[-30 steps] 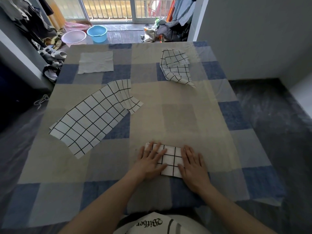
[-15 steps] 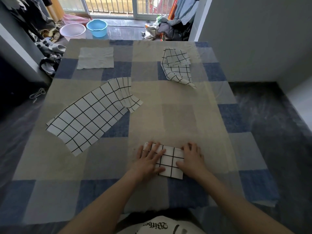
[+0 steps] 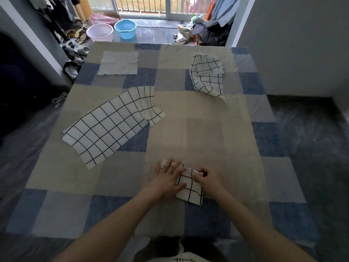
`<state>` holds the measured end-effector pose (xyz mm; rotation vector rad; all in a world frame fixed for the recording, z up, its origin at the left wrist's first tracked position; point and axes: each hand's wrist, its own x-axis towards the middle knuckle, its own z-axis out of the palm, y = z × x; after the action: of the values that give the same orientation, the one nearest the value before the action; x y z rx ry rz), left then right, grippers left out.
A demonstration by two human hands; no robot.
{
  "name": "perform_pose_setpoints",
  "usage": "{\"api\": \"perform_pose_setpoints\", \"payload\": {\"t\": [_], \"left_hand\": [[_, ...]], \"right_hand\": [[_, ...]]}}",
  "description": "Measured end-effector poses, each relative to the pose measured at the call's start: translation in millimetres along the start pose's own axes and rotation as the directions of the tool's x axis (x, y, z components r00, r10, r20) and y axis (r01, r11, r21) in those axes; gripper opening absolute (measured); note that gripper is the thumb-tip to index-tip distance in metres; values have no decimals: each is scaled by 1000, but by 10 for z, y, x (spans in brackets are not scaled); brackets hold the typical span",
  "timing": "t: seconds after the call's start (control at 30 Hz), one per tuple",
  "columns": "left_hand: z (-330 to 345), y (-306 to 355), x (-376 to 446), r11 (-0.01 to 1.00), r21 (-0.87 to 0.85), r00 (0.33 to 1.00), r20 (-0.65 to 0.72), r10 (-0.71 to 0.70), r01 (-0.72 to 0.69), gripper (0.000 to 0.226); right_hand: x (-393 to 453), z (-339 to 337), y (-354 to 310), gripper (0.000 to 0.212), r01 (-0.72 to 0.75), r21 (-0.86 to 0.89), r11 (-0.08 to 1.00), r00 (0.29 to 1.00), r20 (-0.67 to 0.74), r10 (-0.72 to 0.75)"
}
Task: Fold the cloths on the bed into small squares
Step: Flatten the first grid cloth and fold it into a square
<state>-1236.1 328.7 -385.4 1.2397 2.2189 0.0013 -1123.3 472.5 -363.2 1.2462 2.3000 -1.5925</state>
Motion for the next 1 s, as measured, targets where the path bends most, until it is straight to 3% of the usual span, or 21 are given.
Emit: {"api": "perform_pose_setpoints", "payload": {"t": [0.07,0.13,0.23,0.33,0.43,0.5,0.6,0.7,0.87,1.0], "left_hand": [[-101,146,-17,999,-36,991,-131,-1,-4,65],[-240,323,-5,996,-41,982,-174,71,-80,59],[-462,539,79,976,-66,978,-48,203,-205,27],[-642,675,151,965,-162,977,33,213,-205,18],[-751,802,209,966,-99,968,57,245,-239,16],[-775,894,263,953,-154,959,74,275,-262,17],[-754,1011,372,911,-325,961,19,275,-254,29],[-638,1093,431,784,-597,979,-10,205,-170,35],[-475,1209,466,620,-784,992,41,117,-41,24],[-424,1293,461,234,-963,981,92,-170,131,17]], "right_hand": [[-24,-77,12,26,66,-13,998,996,58,-65],[-42,-218,5,24,138,-67,988,979,163,-126],[-75,-492,-18,32,253,-115,961,938,274,-214],[-123,-770,5,42,314,-152,937,907,339,-249],[-145,-1034,78,45,352,-254,901,900,356,-252],[-140,-1210,112,42,357,-278,892,905,340,-256],[-96,-1431,172,37,305,-118,945,930,251,-269],[-91,-1583,289,39,239,105,965,936,239,-258],[-98,-1798,386,18,125,167,978,953,255,-165],[-65,-1925,503,25,-28,185,982,926,375,-44]]}}
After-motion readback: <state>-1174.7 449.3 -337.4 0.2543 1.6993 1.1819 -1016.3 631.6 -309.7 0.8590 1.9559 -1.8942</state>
